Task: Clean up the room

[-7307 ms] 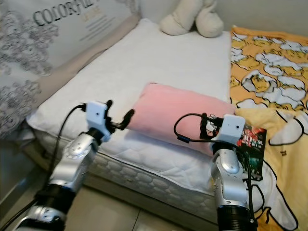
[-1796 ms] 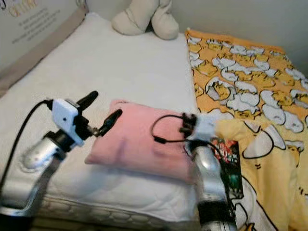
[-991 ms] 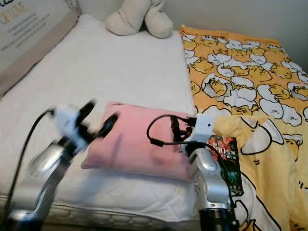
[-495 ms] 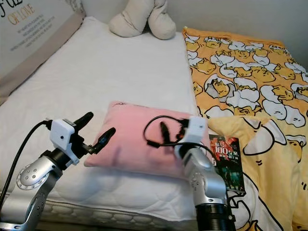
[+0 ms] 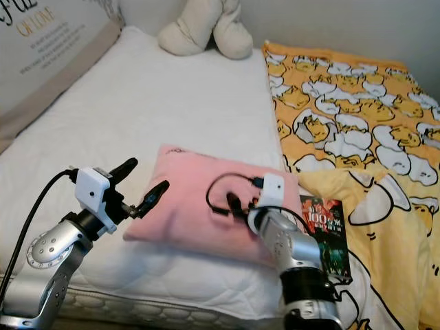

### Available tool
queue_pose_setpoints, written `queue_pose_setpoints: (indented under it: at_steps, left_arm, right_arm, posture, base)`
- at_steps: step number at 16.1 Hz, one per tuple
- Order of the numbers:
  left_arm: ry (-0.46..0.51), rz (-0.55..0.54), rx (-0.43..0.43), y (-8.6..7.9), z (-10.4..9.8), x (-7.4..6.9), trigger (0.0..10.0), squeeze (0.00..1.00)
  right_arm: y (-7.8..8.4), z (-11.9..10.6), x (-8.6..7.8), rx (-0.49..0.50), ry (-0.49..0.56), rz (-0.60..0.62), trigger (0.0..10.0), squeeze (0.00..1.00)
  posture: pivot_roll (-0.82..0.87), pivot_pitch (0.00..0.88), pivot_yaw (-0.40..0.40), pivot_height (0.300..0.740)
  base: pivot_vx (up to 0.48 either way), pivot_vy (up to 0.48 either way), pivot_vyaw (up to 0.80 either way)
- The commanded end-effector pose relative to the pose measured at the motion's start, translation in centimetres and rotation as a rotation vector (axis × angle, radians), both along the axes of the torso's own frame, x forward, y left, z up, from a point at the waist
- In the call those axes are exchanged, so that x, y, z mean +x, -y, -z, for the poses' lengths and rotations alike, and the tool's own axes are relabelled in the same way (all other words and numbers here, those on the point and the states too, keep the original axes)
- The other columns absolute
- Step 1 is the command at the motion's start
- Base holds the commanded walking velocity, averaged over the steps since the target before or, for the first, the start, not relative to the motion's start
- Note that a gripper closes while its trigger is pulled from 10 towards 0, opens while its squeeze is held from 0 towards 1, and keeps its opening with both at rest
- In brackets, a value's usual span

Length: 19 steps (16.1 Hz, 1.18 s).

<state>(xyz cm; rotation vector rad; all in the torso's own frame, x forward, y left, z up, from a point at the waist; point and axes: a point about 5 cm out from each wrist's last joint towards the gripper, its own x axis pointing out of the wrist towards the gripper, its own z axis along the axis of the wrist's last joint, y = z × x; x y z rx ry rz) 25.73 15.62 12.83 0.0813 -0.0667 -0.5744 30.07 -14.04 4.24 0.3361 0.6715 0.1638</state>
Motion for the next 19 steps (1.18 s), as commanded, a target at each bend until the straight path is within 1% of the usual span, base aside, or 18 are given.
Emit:
queue_pose_setpoints:
  at_steps: [1, 2, 4, 5, 6, 8, 10, 11, 12, 15, 19]
  left_arm:
    - [0.025, 0.001, 0.009, 0.1, -0.7, 0.3, 10.0, 0.0]
    - [0.028, -0.004, 0.013, 0.1, -0.8, 0.5, 10.0, 0.0]
    - [0.032, -0.009, 0.014, 0.2, -0.9, 0.6, 10.0, 0.0]
    - [0.028, -0.031, -0.001, 0.3, -1.1, 0.9, 10.0, 0.0]
    - [0.023, -0.07, -0.038, 0.0, -1.5, 1.4, 10.0, 0.0]
    - [0.029, -0.074, -0.038, -0.1, -1.7, 1.6, 10.0, 0.0]
    - [0.03, -0.076, -0.027, -0.3, -1.8, 1.8, 10.0, 0.0]
    - [0.028, -0.088, -0.035, -0.4, -1.8, 2.0, 10.0, 0.0]
    - [0.024, -0.093, -0.041, -0.4, -1.8, 2.1, 10.0, 0.0]
    - [0.015, -0.066, -0.032, 0.2, -1.6, 1.9, 10.0, 0.0]
    - [0.01, -0.067, -0.031, 0.3, -1.5, 2.2, 10.0, 0.0]
  right_arm:
    - [0.5, 3.3, -2.3, -0.042, -0.168, -0.028, 10.0, 0.0]
    - [0.4, 4.0, -2.6, -0.047, -0.189, -0.046, 0.0, 0.0]
    - [0.1, 4.4, -2.5, -0.034, -0.2, -0.049, 0.0, 0.0]
    - [-0.4, 4.5, -2.3, -0.016, -0.196, -0.049, 0.0, 0.0]
    - [-1.0, 4.3, -2.1, -0.002, -0.166, -0.079, 0.0, 0.0]
    - [-1.2, 4.4, -1.9, -0.001, -0.158, -0.085, 0.0, 0.0]
    - [-1.2, 4.3, -1.7, 0.001, -0.146, -0.073, 0.0, 0.0]
    - [-1.2, 4.3, -1.6, 0.004, -0.143, -0.064, 0.0, 0.0]
    - [-1.2, 4.3, -1.5, 0.01, -0.138, -0.054, 0.0, 0.0]
    - [-1.2, 4.3, -1.5, 0.017, -0.126, -0.05, 0.0, 0.0]
    - [-0.7, 4.1, -1.1, 0.014, -0.106, -0.045, 0.0, 0.0]
  posture:
    - [0.1, 0.0, -0.064, 0.74]
    - [0.1, 0.0, -0.064, 0.74]
    - [0.11, 0.0, -0.065, 0.74]
    - [0.11, 0.0, -0.063, 0.74]
    - [0.11, 0.0, -0.061, 0.74]
    - [0.11, 0.0, -0.064, 0.74]
    - [0.1, 0.0, -0.058, 0.74]
    - [0.1, 0.0, -0.057, 0.74]
    - [0.09, 0.0, -0.056, 0.74]
    - [0.09, 0.0, -0.05, 0.74]
    - [0.08, 0.0, -0.052, 0.74]
  base:
    - [0.0, 0.0, 0.0]
    - [0.0, 0.0, 0.0]
    - [0.0, 0.0, 0.0]
    - [0.0, 0.0, 0.0]
    - [0.0, 0.0, 0.0]
    - [0.0, 0.0, 0.0]
    - [0.0, 0.0, 0.0]
    - [0.0, 0.0, 0.0]
    - [0.0, 0.0, 0.0]
    - [0.0, 0.0, 0.0]
    - [0.0, 0.0, 0.0]
